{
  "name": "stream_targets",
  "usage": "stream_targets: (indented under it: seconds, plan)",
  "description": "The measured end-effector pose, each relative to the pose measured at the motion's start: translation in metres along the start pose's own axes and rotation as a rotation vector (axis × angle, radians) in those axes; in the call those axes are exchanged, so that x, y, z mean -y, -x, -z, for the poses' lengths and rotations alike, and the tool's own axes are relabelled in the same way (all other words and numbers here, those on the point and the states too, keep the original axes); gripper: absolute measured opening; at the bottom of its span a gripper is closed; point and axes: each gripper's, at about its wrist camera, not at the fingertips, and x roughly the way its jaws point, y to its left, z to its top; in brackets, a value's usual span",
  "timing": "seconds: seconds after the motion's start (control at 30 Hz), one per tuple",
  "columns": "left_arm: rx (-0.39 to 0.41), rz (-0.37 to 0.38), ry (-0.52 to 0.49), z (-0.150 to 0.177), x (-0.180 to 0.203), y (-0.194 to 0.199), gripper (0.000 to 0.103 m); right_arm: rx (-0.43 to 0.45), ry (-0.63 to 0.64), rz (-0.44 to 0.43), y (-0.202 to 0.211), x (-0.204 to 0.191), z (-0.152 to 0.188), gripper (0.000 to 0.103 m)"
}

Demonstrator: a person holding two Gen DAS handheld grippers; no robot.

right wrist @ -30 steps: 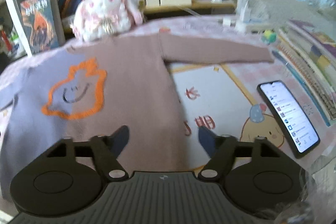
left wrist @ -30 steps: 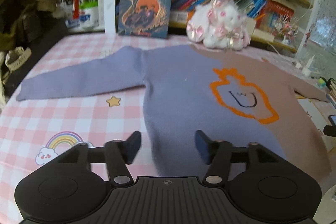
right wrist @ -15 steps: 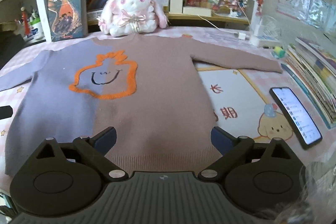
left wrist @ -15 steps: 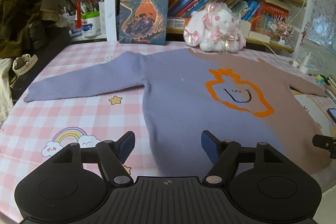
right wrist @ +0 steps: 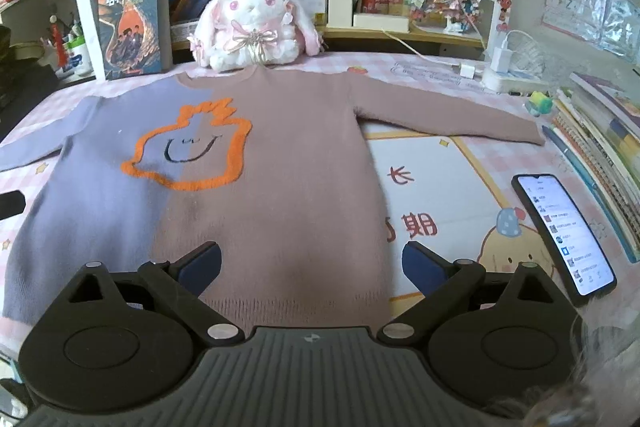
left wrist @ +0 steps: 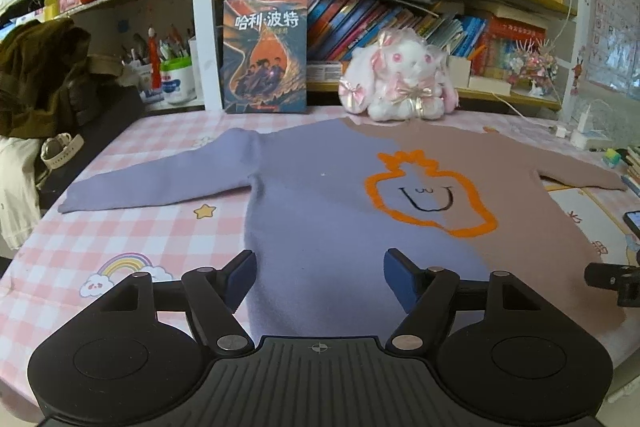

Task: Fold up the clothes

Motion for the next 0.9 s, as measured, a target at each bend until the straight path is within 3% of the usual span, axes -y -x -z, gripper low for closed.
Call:
stream_targets:
  seconds: [0.6, 0.9]
  plan:
    - [-0.066, -0.042, 0.016, 0.020, 0.013, 0.021, 0.086, -0.017, 0.033, -0.080, 0.006, 0.013, 0.014, 0.098]
    - [-0.072, -0.024, 0.011, 0.023, 0.005, 0.023, 0.089, -0.028, 0.022, -0.084, 0.005, 0.009, 0.017, 0.098]
